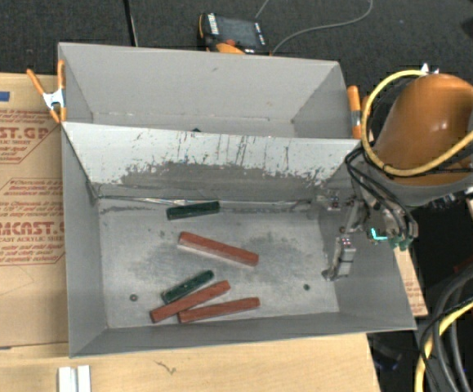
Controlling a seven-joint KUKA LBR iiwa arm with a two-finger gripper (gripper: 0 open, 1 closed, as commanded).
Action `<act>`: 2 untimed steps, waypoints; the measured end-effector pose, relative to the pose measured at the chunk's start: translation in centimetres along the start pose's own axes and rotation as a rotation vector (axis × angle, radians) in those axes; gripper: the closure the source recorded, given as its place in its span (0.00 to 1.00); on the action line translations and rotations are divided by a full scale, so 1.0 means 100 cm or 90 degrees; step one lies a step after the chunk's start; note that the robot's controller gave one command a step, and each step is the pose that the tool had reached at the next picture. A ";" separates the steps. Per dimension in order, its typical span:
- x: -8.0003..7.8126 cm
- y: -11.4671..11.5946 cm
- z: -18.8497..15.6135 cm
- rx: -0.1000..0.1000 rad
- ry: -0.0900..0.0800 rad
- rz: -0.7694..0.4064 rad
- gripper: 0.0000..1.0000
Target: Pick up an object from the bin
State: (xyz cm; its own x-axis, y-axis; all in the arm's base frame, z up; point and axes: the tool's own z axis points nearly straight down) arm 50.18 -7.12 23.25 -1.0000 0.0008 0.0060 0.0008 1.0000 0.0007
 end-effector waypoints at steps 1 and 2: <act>-0.018 0.055 0.115 -0.001 0.000 -0.044 0.00; -0.054 0.102 0.165 -0.001 -0.004 -0.086 0.00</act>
Offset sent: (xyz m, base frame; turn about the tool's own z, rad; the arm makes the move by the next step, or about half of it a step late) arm 0.0183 0.0525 -0.1104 -0.0654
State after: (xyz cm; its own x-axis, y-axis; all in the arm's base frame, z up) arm 55.45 3.05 6.69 -0.9911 -0.1332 -0.0005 -0.1332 0.9911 0.0026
